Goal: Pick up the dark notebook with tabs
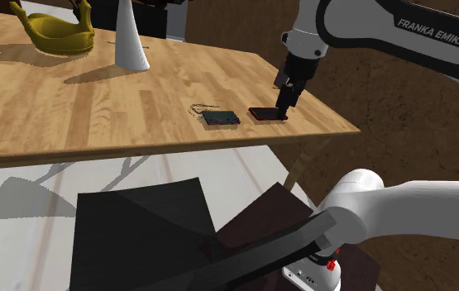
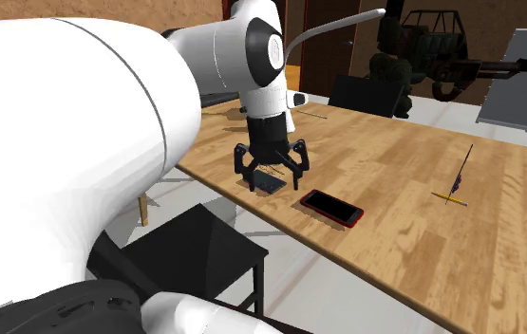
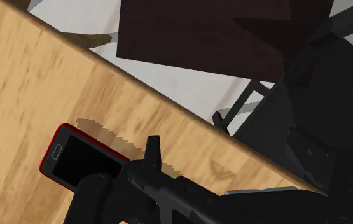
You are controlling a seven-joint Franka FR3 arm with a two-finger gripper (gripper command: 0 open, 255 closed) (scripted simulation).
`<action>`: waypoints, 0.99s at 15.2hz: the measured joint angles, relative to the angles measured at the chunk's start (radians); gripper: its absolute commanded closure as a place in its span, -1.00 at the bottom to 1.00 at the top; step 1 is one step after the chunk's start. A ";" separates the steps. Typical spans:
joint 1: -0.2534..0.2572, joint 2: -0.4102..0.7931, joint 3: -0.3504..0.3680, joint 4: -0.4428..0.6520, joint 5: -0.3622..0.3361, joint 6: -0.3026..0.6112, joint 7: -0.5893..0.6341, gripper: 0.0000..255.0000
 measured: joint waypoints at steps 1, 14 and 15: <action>0.000 0.000 0.000 0.000 0.000 0.000 0.000 -1.00; 0.095 0.375 0.008 0.159 0.068 0.268 -0.140 -1.00; 0.103 0.404 0.011 0.179 0.074 0.281 -0.153 -1.00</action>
